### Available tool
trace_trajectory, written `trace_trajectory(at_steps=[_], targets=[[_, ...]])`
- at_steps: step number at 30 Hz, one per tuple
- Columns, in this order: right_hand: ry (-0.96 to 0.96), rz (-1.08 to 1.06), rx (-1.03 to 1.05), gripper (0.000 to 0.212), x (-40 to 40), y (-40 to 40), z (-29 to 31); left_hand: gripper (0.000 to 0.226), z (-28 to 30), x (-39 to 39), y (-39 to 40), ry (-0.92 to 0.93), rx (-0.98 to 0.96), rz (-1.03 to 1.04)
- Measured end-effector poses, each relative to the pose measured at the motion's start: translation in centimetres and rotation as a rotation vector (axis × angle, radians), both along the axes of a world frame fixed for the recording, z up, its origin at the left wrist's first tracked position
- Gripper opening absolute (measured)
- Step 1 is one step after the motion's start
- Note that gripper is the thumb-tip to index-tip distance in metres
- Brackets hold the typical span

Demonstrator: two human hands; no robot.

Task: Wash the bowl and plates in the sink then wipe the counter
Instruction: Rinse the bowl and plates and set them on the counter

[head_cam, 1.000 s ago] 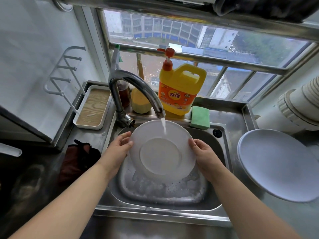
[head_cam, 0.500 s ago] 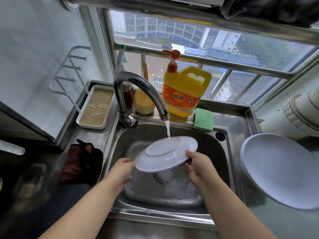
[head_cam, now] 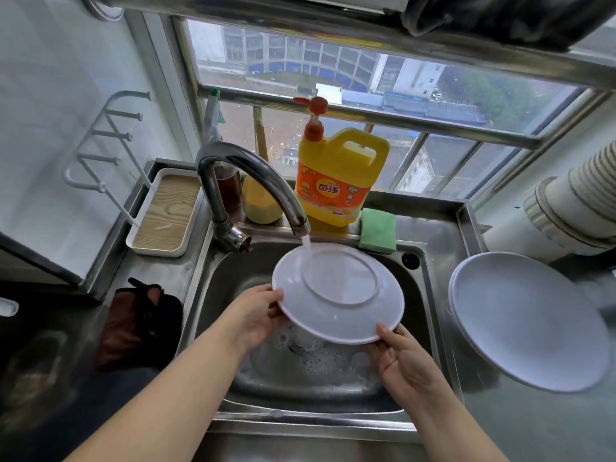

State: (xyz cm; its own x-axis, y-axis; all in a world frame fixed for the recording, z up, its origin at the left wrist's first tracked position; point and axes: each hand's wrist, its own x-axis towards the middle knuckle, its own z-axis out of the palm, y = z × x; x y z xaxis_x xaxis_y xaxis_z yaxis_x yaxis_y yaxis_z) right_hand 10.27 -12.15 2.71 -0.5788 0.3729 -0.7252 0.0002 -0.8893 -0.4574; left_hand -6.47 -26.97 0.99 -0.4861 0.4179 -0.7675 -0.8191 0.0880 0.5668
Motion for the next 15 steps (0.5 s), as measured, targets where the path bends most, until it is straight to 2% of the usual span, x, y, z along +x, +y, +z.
trace_trajectory(at_steps=[4, 8, 11, 13, 15], targets=[[0.029, 0.005, 0.064, 0.066, 1.9, 0.7, 0.1, 0.023, -0.2, -0.1, 0.5, 0.019, 0.0, -0.019], [0.051, -0.002, 0.151, 0.049, 3.3, 1.2, 0.0, 0.021, -0.4, 0.7, 0.6, 0.003, 0.04, -0.05], [0.079, 0.012, 0.203, 0.058, 3.5, 1.5, -0.2, 0.019, -0.6, 1.3, 0.2, -0.023, 0.061, -0.063], [0.1, 0.03, 0.253, 0.057, 3.2, 1.7, 0.1, 0.019, -0.7, 1.4, -0.2, -0.027, 0.036, -0.137], [0.107, 0.105, 0.37, 0.066, 2.8, 2.0, 0.5, 0.022, -0.6, 1.3, -0.9, -0.024, -0.016, -0.223]])
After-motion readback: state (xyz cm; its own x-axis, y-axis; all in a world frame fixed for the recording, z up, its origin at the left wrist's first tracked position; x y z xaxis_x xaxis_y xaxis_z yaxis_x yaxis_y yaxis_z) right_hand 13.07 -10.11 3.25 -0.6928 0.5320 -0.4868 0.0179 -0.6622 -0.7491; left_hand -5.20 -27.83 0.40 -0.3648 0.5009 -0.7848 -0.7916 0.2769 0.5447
